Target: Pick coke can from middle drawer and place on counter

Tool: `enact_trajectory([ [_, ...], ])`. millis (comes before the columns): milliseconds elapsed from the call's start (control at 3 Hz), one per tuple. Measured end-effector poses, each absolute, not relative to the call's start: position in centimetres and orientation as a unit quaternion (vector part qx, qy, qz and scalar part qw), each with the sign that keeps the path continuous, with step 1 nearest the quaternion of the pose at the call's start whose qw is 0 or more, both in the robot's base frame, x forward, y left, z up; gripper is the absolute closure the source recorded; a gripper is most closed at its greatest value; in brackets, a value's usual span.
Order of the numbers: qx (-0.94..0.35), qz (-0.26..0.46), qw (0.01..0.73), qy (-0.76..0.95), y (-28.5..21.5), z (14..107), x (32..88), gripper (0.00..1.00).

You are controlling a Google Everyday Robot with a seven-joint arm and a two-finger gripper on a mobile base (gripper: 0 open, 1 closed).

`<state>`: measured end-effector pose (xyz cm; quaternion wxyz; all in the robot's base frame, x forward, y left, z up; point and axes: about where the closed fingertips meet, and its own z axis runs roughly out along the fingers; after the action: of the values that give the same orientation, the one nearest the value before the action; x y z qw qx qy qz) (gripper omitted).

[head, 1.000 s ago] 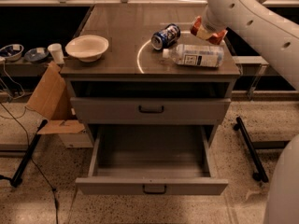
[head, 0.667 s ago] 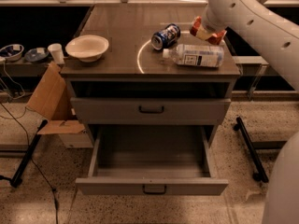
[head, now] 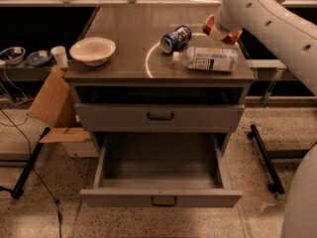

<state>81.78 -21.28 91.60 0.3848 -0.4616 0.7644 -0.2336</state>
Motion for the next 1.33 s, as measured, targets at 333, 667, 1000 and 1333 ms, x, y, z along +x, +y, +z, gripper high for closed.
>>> enact_trajectory([
  [333,-0.46,-0.234,0.388,0.764,-21.33,91.87,81.71,0.26],
  [667,-0.458,-0.236,0.39,0.763,-21.35,92.11,81.62,0.25],
  [1000,-0.455,-0.237,0.394,0.763,-21.37,92.43,81.52,0.26],
  [1333,-0.449,-0.239,0.399,0.763,-21.49,92.76,81.37,0.26],
])
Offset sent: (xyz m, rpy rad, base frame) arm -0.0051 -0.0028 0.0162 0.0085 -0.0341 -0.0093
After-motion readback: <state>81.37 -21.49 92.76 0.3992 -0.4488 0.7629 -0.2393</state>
